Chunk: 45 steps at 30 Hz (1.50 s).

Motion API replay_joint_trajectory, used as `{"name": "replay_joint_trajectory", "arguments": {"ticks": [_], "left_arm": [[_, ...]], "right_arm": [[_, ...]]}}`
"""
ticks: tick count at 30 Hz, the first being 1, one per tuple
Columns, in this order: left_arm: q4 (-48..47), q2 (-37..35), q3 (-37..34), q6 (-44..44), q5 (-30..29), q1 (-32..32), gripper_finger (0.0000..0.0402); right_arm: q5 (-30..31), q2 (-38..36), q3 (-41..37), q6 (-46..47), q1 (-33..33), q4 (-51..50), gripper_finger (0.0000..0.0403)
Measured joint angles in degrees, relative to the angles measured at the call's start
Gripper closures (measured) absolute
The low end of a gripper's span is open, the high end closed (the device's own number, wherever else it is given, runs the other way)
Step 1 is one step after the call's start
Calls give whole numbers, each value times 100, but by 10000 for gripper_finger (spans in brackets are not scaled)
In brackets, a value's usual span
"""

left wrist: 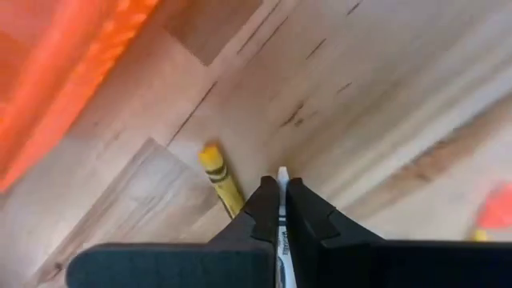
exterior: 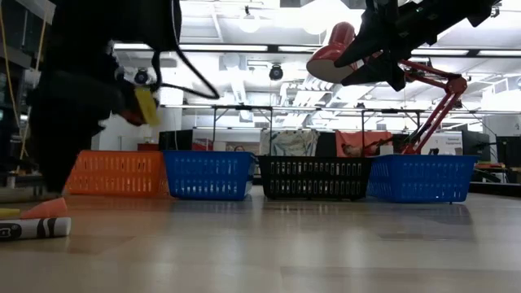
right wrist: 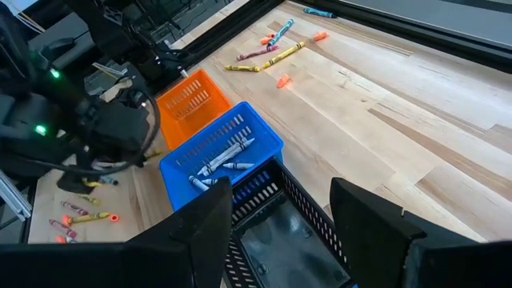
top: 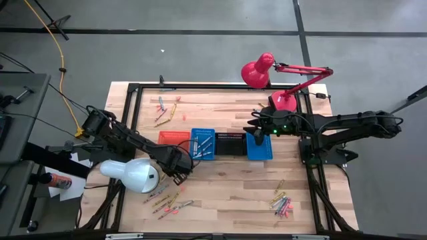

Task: Sort crayons
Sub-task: Put the white crayon into the left blue bin, then put the top left white crayon into the left blue bin

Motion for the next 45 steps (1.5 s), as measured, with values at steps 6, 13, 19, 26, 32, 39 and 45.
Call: {"name": "replay_joint_trajectory", "arguments": {"ticks": [6,13,19,26,32,39,45], "left_arm": [[-15,-689,10,255,117,140,401],[92,-1661,13,570,-353,549,401],[1196,-2124,17,1272,-678,1037,401],[2714,-2170,26,1951,-659,1384,401],[2128,-2198,26,2031,-663,1406,401],[1134,-2174,26,692,-1977,395,402],[980,-1712,28,-831,-2111,-173,401]], "right_arm": [[0,0,0,2,-2,4,199],[0,-2,0,2,-2,9,199],[2,-2,0,2,-2,15,199],[0,-2,0,22,-2,15,199],[0,-2,0,58,0,15,199],[0,-2,0,67,0,13,199],[0,-2,0,57,0,-13,199]]}}
